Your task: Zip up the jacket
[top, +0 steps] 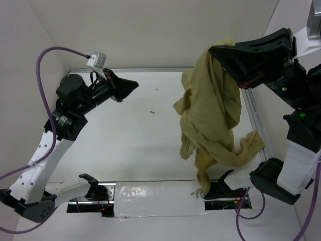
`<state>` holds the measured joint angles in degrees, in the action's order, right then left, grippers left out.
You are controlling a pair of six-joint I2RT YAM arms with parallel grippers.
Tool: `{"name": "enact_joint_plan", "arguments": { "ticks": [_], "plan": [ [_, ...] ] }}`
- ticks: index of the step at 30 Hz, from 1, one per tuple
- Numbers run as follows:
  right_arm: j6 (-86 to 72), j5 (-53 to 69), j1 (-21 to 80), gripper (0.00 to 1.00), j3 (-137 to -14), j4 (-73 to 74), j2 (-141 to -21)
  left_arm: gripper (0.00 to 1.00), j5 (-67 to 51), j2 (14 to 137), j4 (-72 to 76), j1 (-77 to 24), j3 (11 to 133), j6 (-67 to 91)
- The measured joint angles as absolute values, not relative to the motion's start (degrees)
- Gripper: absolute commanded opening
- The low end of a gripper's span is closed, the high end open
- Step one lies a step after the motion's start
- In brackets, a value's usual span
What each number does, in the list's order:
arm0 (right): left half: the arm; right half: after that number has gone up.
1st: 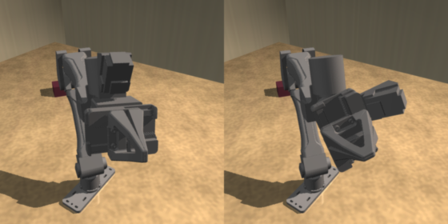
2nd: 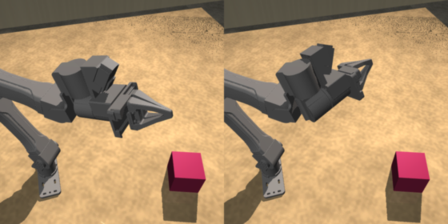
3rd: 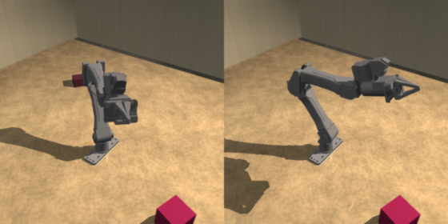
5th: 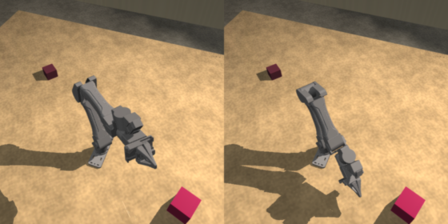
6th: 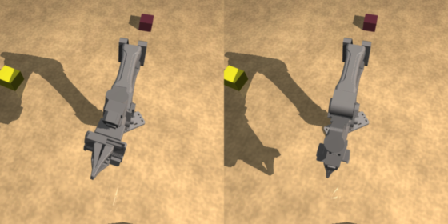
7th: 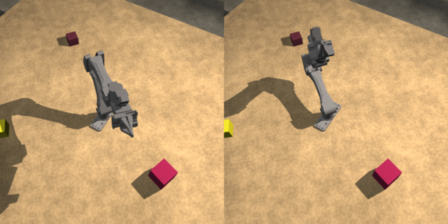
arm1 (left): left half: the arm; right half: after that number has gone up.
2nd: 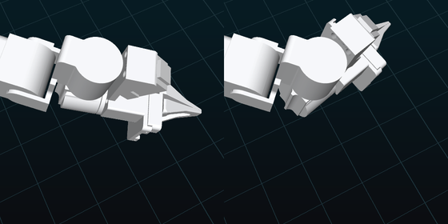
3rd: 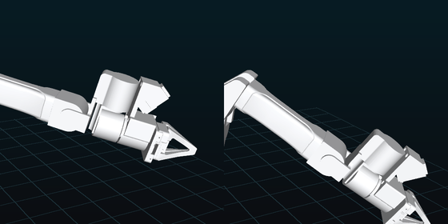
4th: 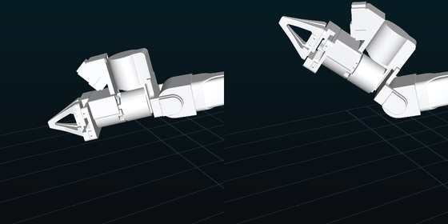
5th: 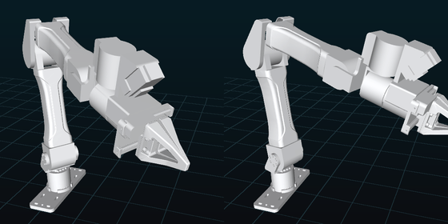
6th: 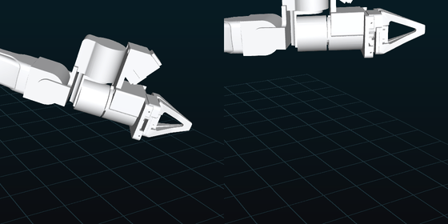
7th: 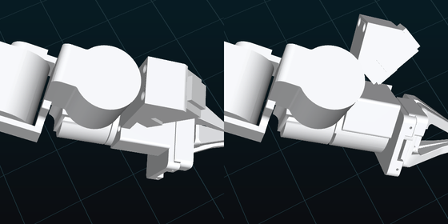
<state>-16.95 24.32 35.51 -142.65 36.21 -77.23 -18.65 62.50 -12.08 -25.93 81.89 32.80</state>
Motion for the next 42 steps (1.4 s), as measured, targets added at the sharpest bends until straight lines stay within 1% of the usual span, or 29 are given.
{"name": "enact_joint_plan", "arguments": {
  "ticks": [2,5,6,7,9,10,11,12,13,14,15,16,17,18,22,25,27,30,33,35,38,42],
  "plan": [
    [-18.24,27.79,36.05,0.0,-143.96,32.69,-78.41,0.0,-16.56,60.31,-14.5,-25.93,80.12,32.58],
    [-19.59,28.93,35.99,0.0,-139.15,30.04,-78.3,0.0,-12.82,57.45,-18.24,-25.91,77.28,31.57],
    [-19.84,28.36,35.66,0.0,-137.82,30.26,-78.54,0.02,-11.77,56.86,-19.18,-25.91,76.62,31.53],
    [-20.23,27.07,34.61,0.0,-134.91,30.09,-78.54,0.09,-10.39,56.38,-20.38,-25.91,76.05,31.46],
    [-20.78,24.43,31.55,0.0,-128.16,29.76,-77.65,0.32,-8.88,55.94,-21.8,-25.91,75.13,31.48],
    [-21.04,23.0,30.0,0.0,-123.33,29.56,-76.71,0.56,-8.21,56.01,-22.65,-25.91,74.7,31.4],
    [-21.32,21.34,27.88,0.0,-117.67,29.8,-75.94,0.67,-7.49,56.18,-23.55,-25.91,74.08,31.48],
    [-21.47,19.59,25.69,0.0,-112.07,29.12,-75.37,0.91,-7.07,56.36,-23.92,-25.87,73.06,31.68],
    [-21.47,18.22,23.7,0.03,-106.5,28.56,-74.63,0.99,-6.59,56.4,-24.23,-25.85,71.57,31.75],
    [-21.43,17.08,20.95,0.18,-100.47,28.51,-74.24,0.99,-6.09,56.49,-24.38,-25.78,69.8,32.69],
    [-21.43,16.21,18.55,0.31,-95.33,28.6,-74.26,0.99,-5.74,56.62,-24.86,-25.69,67.75,33.21],
    [-21.5,15.53,16.67,0.63,-91.42,28.8,-74.89,0.99,-5.43,56.93,-25.45,-25.65,66.13,33.45],
    [-21.34,14.92,14.74,0.82,-88.01,29.43,-76.07,0.99,-5.15,57.41,-26.2,-25.58,64.42,33.47],
    [-20.8,14.11,13.39,1.0,-85.49,29.89,-77.78,0.99,-5.06,58.0,-26.7,-25.52,63.13,33.43],
    [-19.75,9.78,12.73,1.0,-76.6,30.57,-82.59,0.99,-5.48,60.42,-27.99,-25.39,59.66,33.39],
    [-20.93,4.95,14.35,1.0,-68.71,30.83,-81.03,0.99,-5.91,61.63,-28.27,-25.1,58.06,33.54],
    [-22.46,1.37,16.47,1.0,-62.92,31.03,-77.08,0.99,-6.2,62.87,-28.38,-24.84,56.93,33.89],
    [-25.04,-2.09,20.75,1.0,-53.15,31.57,-66.96,0.99,-7.46,64.4,-27.92,-24.53,53.56,34.65],
    [-26.89,-2.76,26.0,1.0,-44.42,31.68,-56.55,0.99,-11.27,65.73,-26.39,-24.47,49.54,34.17],
    [-27.18,-1.28,28.14,1.0,-40.29,31.42,-52.47,0.99,-13.98,68.14,-25.65,-24.45,48.73,33.54],
    [-27.44,0.93,31.73,1.0,-35.18,31.4,-48.77,0.99,-15.53,74.61,-24.73,-24.47,50.87,33.43],
    [-28.71,1.17,36.64,1.0,-33.61,30.87,-48.9,0.99,-15.27,82.85,-23.33,-24.32,54.33,33.98]
  ]
}}
